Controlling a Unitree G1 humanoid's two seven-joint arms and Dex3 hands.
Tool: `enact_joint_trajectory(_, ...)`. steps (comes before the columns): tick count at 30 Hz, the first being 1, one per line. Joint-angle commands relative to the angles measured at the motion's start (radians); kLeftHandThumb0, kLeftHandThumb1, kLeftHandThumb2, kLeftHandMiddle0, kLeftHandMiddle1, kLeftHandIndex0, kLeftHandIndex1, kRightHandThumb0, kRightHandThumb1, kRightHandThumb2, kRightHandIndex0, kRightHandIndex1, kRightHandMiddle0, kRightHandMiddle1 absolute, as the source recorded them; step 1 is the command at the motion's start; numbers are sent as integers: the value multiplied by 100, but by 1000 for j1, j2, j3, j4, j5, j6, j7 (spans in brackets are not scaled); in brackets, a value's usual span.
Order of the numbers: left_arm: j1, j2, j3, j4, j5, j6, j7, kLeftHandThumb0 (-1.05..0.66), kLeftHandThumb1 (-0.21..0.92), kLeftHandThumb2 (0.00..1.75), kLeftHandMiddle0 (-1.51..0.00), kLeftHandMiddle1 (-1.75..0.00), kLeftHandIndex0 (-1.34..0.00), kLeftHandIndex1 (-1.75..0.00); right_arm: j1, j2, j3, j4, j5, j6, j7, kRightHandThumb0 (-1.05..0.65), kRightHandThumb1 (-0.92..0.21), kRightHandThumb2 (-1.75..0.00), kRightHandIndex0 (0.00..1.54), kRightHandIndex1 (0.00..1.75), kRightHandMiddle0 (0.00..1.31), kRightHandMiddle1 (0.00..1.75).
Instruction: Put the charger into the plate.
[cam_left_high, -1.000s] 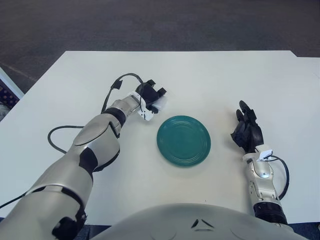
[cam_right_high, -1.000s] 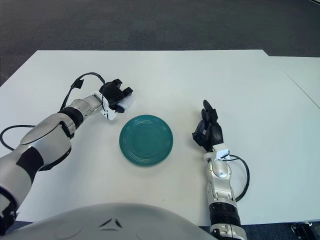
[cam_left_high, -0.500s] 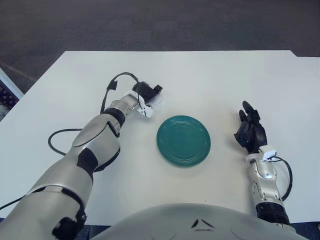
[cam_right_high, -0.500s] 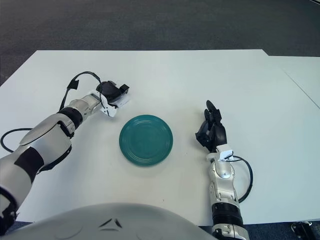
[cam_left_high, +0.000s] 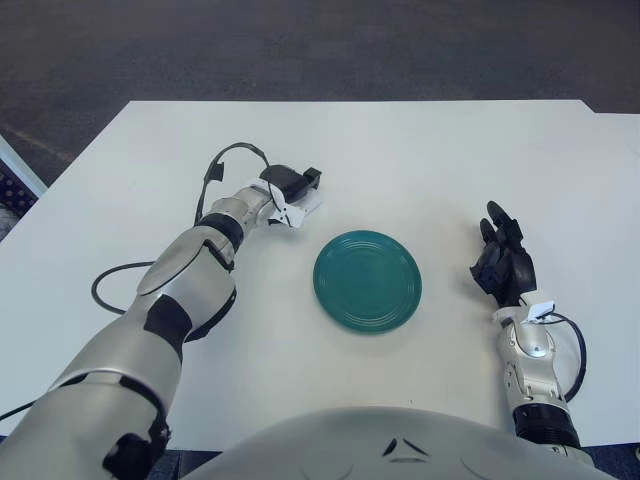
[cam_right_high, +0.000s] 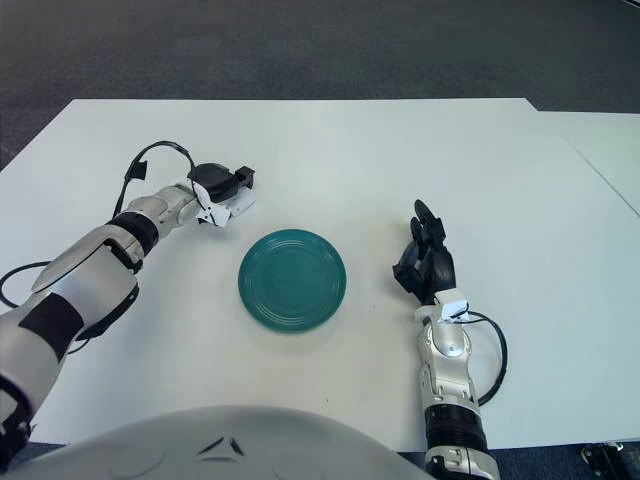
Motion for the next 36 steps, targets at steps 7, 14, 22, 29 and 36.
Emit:
enact_joint_trajectory(7, 51, 128, 247, -428, -238, -80, -139, 0, 25, 140, -65, -174, -45, -175, 23, -1, 6, 36, -6, 36, 5, -90, -92, -105, 12, 0, 0, 34)
enact_joint_trajectory(14, 197, 168, 324, -781, -315, -1, -256, 0, 24, 141, -65, -173, -46, -175, 22, 2, 12, 45, -7, 29, 3, -91, -92, -104, 12, 0, 0, 34)
enact_joint_trajectory(22, 289, 153, 334, -1003, -301, 55, -323, 0, 23, 141, -66, -172, -46, -175, 17, 13, 21, 50, -13, 28, -7, -92, -92, -103, 13, 0, 0, 35)
enact_joint_trajectory(29, 344, 139, 298, -1103, -268, 27, -381, 0, 19, 146, -70, -171, -49, -175, 15, 21, 32, 57, -22, 17, -10, -93, -92, -103, 13, 0, 0, 36)
enact_joint_trajectory(36, 410, 123, 246, -1163, -229, -11, -418, 0, 14, 151, -74, -169, -53, -175, 22, 29, 41, 50, -31, 17, -16, -93, -92, -103, 13, 0, 0, 35)
